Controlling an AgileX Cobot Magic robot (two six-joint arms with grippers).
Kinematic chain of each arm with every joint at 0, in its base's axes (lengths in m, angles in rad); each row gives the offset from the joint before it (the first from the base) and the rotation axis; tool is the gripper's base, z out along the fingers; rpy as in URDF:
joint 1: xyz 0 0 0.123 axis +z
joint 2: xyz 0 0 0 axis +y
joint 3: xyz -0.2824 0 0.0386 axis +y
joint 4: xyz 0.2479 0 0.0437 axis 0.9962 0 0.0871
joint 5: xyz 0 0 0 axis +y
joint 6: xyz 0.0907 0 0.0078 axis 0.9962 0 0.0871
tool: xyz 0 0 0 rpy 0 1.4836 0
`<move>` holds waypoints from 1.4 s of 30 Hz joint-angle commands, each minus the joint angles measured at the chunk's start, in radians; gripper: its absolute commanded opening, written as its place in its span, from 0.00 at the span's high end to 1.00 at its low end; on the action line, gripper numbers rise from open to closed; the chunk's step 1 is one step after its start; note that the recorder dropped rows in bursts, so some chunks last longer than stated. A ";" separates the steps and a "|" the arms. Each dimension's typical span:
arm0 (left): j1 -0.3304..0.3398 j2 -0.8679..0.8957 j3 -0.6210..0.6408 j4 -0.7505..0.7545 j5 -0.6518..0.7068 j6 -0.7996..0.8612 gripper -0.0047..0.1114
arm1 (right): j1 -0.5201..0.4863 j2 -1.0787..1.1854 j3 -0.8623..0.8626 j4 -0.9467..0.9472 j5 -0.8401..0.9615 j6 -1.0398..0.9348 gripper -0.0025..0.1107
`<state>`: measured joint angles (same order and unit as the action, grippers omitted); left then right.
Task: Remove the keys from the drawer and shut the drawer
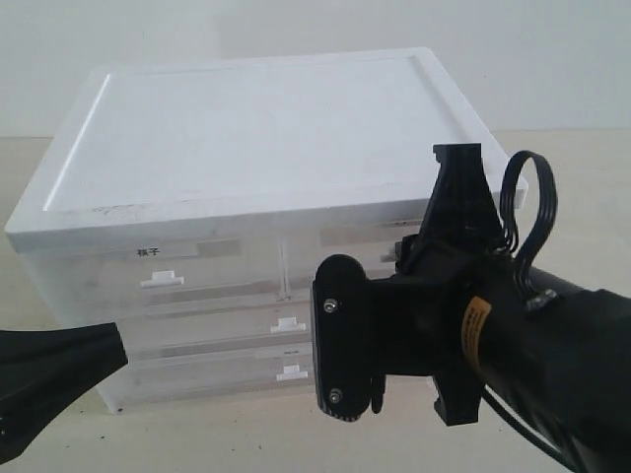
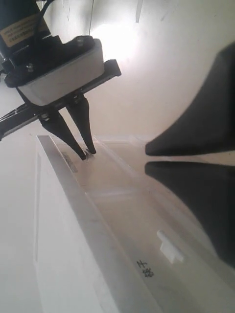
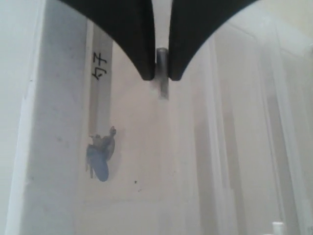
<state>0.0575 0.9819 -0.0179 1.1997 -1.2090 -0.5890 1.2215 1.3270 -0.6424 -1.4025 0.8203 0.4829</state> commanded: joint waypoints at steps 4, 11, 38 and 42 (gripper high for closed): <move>0.002 0.004 0.005 -0.020 -0.003 0.007 0.92 | -0.003 0.000 0.003 -0.019 0.046 0.017 0.98; 0.002 0.004 0.005 -0.151 0.067 0.063 0.92 | -0.003 0.000 0.003 -0.016 0.044 0.017 0.98; 0.002 0.081 -0.025 -0.381 0.236 0.126 0.92 | 0.047 -0.003 0.003 0.032 0.075 0.040 0.98; 0.002 0.142 -0.036 -0.381 0.177 0.135 0.92 | 0.047 -0.027 0.003 0.047 0.052 0.040 0.98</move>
<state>0.0575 1.0867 -0.0402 0.8464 -0.9921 -0.4668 1.2666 1.3244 -0.6403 -1.3689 0.8868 0.5127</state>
